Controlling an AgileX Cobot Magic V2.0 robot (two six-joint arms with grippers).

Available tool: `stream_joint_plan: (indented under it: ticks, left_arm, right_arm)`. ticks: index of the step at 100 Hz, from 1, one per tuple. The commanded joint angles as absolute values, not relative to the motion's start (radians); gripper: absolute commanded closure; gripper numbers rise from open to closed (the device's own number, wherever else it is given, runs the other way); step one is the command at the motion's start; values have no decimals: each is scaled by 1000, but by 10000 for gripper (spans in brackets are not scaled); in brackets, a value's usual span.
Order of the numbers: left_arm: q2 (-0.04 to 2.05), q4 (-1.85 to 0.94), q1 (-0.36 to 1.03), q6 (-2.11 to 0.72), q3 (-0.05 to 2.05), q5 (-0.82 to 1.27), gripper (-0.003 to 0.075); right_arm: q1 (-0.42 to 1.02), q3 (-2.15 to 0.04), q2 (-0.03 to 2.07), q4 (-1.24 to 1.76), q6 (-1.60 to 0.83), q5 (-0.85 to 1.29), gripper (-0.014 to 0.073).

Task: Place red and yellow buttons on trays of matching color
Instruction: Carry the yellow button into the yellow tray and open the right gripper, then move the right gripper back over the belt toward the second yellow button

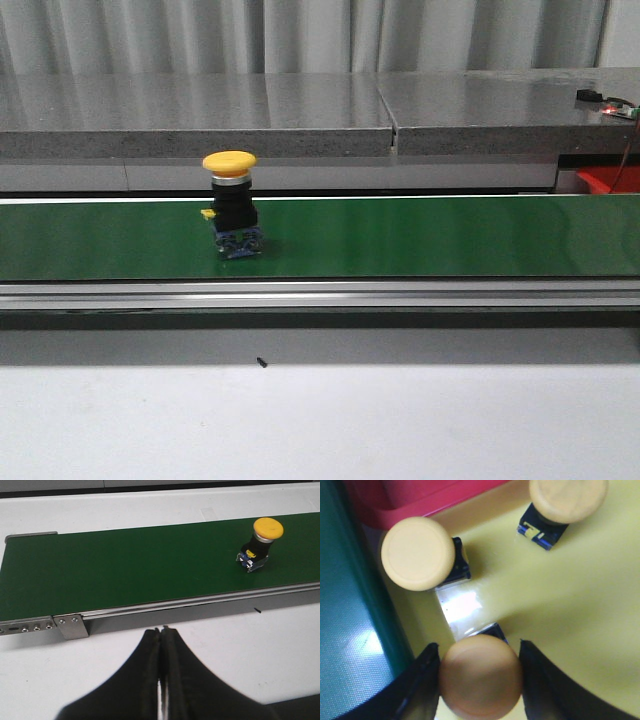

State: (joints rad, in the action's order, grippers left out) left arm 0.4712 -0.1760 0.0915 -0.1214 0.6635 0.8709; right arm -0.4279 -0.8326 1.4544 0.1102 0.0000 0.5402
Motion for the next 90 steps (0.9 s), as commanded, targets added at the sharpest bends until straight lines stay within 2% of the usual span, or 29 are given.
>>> stream_joint_plan:
  ticks: [1,15,32,44,90]
  left_arm:
    - [478,-193,99,-121,687,810,738]
    - [478,-193,99,-121,687,810,739]
    - [478,-193,99,-121,687,810,739]
    - [478,-193,99,-121,687,810,739]
    - [478,-193,99,-121,687,810,739]
  right_arm:
    - [-434,-854,1430,116,0,493,342]
    - [-434,-854,1430,116,-6,490,291]
    - [-434,-854,1430,116,0,490,158]
    - [-434,-854,1430,116,0,486,102]
    - [-434,-854,1399,112,0,444,95]
